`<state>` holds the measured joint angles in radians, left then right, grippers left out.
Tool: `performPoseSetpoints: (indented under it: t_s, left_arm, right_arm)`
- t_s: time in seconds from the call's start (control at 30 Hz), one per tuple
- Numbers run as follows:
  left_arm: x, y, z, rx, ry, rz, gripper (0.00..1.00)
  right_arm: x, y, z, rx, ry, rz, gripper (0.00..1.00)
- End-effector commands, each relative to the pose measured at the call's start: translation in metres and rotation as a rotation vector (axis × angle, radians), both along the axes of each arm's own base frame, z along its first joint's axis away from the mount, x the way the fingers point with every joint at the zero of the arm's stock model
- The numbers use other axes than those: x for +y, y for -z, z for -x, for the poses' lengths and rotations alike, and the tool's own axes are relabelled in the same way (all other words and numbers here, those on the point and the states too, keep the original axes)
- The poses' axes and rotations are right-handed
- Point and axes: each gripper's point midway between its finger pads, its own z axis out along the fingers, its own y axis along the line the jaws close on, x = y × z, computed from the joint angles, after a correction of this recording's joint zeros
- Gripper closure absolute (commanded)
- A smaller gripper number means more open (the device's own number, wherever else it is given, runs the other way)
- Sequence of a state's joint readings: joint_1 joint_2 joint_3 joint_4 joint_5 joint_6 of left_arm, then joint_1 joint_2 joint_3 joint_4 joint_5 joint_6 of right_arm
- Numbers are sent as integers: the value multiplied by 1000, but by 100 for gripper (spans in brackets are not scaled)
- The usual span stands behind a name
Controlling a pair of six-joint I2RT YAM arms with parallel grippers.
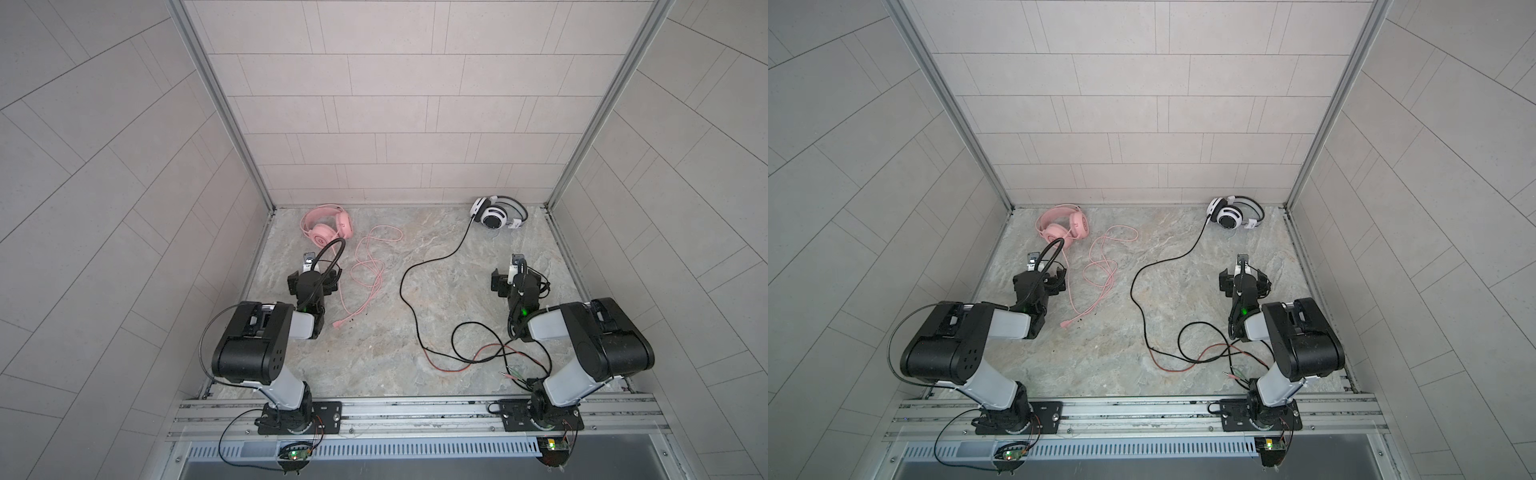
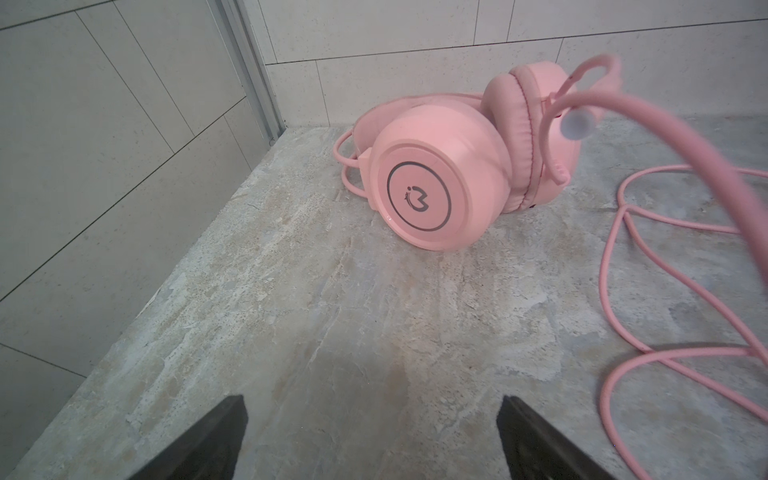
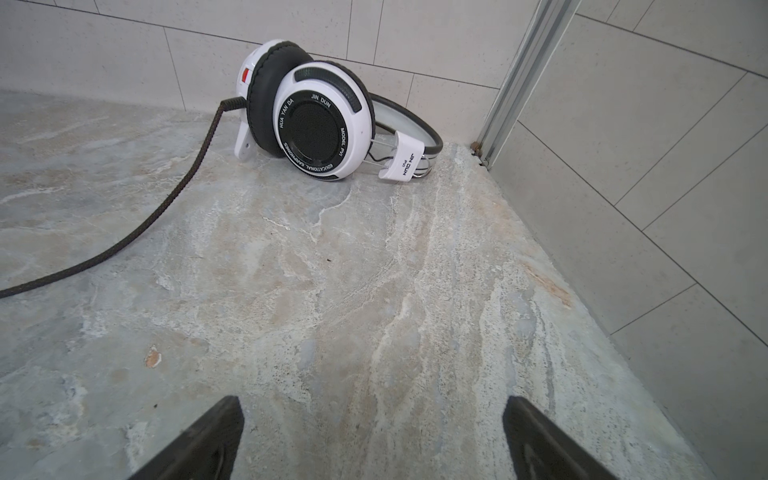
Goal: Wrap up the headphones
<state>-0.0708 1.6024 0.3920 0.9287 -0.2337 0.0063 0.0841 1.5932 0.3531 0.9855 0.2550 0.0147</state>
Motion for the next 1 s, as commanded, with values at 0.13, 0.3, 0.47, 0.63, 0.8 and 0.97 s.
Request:
performPoseSetpoints:
  t_s: [0.13,0.3,0.47,0.63,0.8,0.97]
  left_arm:
    - [-8,-10,1,-40,42,-1,0]
    - [-20,-32,7,-7,93,-28,0]
    - [-37,-58,15,-18,153,95,0]
    - [-38,-100,30,-167,100,334,0]
    - [-62,-123,43,-287,196,615,0]
    - [-101,-122,38,-179,354,814,0]
  right_arm:
    - [0,-16,7,-65,35,51,1]
    - [-6,-40,29,-154,75,48,1]
    - [-13,-61,56,-218,117,-20,1]
    - [-6,-89,59,-99,105,-129,1]
    - [4,-100,55,-22,101,-332,0]
    - [13,-111,41,89,94,-390,1]
